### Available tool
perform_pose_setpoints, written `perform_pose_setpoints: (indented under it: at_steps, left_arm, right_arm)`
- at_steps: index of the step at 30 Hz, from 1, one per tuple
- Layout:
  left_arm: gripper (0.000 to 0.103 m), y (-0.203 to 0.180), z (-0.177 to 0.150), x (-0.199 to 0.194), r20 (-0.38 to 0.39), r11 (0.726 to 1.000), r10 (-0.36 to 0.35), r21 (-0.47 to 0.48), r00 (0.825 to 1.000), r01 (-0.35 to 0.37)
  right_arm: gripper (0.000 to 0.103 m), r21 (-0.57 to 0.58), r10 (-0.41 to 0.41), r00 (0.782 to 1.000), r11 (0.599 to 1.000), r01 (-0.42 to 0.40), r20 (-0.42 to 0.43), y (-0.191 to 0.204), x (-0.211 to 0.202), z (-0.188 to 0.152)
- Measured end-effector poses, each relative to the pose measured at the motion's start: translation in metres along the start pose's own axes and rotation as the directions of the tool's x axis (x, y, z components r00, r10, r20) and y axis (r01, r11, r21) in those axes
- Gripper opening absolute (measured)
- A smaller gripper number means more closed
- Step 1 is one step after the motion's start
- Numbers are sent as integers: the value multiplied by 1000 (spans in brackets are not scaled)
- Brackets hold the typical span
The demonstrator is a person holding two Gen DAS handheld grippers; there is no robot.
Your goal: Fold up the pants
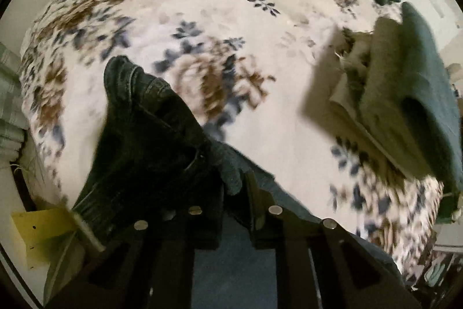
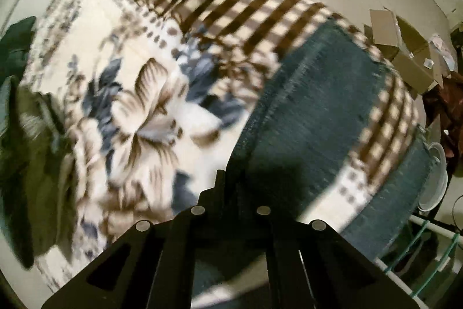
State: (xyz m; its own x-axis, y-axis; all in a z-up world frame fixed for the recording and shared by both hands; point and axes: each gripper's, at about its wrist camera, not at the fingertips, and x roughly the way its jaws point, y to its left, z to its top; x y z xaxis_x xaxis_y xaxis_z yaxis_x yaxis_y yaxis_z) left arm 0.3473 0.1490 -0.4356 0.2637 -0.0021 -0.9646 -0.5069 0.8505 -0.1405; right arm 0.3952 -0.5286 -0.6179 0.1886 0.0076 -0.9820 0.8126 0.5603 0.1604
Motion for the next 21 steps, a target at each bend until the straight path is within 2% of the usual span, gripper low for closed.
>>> perform_pose_setpoints:
  at_steps: [4, 8, 14, 16, 18, 21]
  left_arm:
    - [10, 39, -33, -1, -30, 1000, -9, -13, 1000, 8]
    - [10, 78, -79, 10, -96, 999, 10, -31, 995, -13]
    - [10, 112, -130, 72, -187, 994, 89, -39, 978, -98]
    - [12, 119, -137, 89, -216, 993, 96, -47, 972, -108]
    - [14, 122, -140, 94, -209, 993, 91, -55, 974, -104]
    - [17, 121, -141, 83, -191, 994, 72, -62, 979, -85]
  right_arm:
    - [6, -23, 12, 1000, 1000, -12, 15, -58, -44, -38]
    - [6, -54, -17, 1000, 998, 16, -4, -111, -58, -82]
    - [5, -37, -75, 992, 997, 72, -103, -181, -15, -127]
    - [5, -39, -76, 990, 997, 72, -122, -190, 2, -130]
    - [6, -55, -74, 984, 996, 66, -163, -203, 18, -133]
    - [22, -28, -37, 972, 999, 32, -232, -220, 26, -132]
